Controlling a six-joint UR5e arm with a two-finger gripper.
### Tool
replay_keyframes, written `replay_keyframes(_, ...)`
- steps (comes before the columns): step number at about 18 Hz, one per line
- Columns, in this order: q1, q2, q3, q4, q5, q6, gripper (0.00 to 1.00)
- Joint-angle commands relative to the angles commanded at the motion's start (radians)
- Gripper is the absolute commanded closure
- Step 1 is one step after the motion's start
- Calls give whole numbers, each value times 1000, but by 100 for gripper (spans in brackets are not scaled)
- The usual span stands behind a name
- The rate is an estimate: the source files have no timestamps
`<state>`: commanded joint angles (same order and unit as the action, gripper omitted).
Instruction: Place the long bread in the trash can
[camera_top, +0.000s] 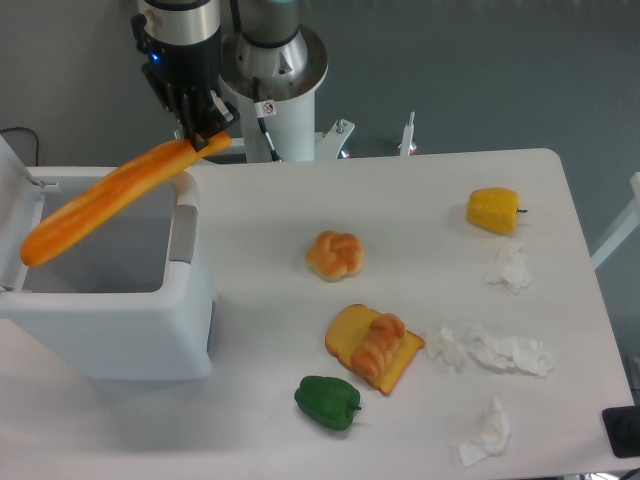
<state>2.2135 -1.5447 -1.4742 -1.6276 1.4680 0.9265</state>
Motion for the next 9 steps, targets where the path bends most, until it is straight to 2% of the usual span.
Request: replay_keyframes(9,0,-29,26,15,0,-2,48)
